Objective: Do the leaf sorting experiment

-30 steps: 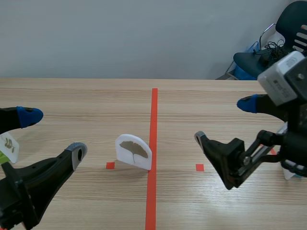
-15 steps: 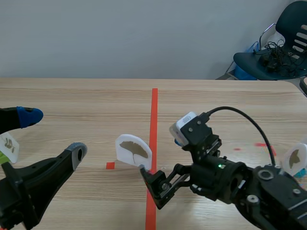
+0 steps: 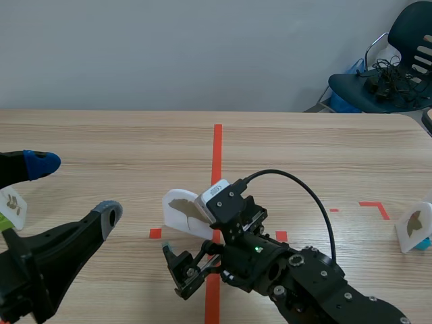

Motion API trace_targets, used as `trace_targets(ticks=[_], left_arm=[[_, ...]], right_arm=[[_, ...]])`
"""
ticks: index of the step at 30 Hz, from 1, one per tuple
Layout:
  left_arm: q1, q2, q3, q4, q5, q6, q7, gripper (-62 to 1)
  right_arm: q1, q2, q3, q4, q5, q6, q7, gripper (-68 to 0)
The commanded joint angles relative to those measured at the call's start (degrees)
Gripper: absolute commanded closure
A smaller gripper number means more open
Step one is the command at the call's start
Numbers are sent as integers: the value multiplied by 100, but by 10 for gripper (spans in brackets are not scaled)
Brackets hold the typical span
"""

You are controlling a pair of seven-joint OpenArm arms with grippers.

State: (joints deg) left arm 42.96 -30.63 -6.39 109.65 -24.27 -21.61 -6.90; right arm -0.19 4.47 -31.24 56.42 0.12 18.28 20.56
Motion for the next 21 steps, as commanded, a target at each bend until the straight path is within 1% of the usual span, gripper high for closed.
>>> trace_targets(ticks=[1, 2, 4, 6, 13, 17, 19, 21], left_arm=[[-31, 13, -37, 57, -48, -15, -61, -623], [-31, 13, -37, 57, -48, -15, -61, -623], [-31, 13, -37, 57, -48, -15, -61, -623], [-31, 13, -37, 57, -48, -15, -61, -623], [-31, 13, -37, 57, -48, -15, -61, -623], [-31, 13, -37, 57, -48, -15, -61, -623], [-31, 13, -37, 57, -48, -15, -61, -623], [-31, 13, -37, 57, -48, -15, -61, -623]], right_arm=[[66, 66, 4, 210, 44, 13, 48, -415], [66, 68, 4, 210, 44, 13, 35, -336], [66, 74, 4, 210, 44, 13, 37, -215], [66, 74, 4, 210, 44, 13, 37, -154], [68, 76, 7, 210, 44, 13, 42, -48], [63, 111, 59, 306, 44, 13, 151, -48], [17, 184, 138, 562, 44, 15, 101, -48], [-101, 304, 251, 999, 48, 13, -39, -48]])
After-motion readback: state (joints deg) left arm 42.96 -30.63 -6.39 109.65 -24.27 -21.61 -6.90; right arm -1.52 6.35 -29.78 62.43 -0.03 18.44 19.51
